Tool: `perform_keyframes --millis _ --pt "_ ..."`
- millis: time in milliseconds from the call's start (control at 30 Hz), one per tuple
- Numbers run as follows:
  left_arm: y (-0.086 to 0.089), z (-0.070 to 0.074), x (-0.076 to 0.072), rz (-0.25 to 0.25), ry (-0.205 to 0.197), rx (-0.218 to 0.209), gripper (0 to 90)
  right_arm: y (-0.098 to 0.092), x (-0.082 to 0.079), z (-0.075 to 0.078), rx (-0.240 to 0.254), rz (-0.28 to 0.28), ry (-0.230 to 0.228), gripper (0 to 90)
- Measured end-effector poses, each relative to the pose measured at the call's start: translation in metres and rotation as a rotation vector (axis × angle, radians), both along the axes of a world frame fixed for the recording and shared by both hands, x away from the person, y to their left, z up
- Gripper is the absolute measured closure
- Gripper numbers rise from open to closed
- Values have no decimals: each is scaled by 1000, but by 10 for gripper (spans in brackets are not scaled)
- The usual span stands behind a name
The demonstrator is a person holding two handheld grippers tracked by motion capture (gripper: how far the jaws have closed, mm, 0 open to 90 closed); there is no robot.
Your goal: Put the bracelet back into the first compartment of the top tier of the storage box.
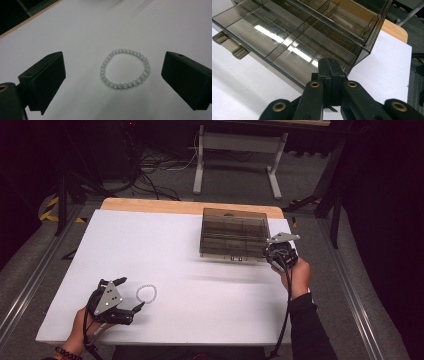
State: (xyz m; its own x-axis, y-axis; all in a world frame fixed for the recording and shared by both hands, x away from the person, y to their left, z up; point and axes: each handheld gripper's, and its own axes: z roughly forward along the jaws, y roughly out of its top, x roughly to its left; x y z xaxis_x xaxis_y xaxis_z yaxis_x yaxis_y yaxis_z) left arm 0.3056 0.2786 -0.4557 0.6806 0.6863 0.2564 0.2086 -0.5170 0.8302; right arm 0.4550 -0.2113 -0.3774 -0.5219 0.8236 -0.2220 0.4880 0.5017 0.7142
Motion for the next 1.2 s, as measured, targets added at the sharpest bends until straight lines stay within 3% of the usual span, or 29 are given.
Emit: perform_keyframes --millis 200,533,900,1200 --pt "1 0 0 -2 5 -3 63 5 8 -7 -6 1 23 900" --pt "0 -1 1 -4 9 -4 63 2 4 -6 -20 23 42 900" --pt "-1 -1 0 -6 9 0 63 2 0 -7 -19 32 33 900" --pt "-1 -1 1 -9 12 9 63 0 -6 -4 55 24 -24 818"
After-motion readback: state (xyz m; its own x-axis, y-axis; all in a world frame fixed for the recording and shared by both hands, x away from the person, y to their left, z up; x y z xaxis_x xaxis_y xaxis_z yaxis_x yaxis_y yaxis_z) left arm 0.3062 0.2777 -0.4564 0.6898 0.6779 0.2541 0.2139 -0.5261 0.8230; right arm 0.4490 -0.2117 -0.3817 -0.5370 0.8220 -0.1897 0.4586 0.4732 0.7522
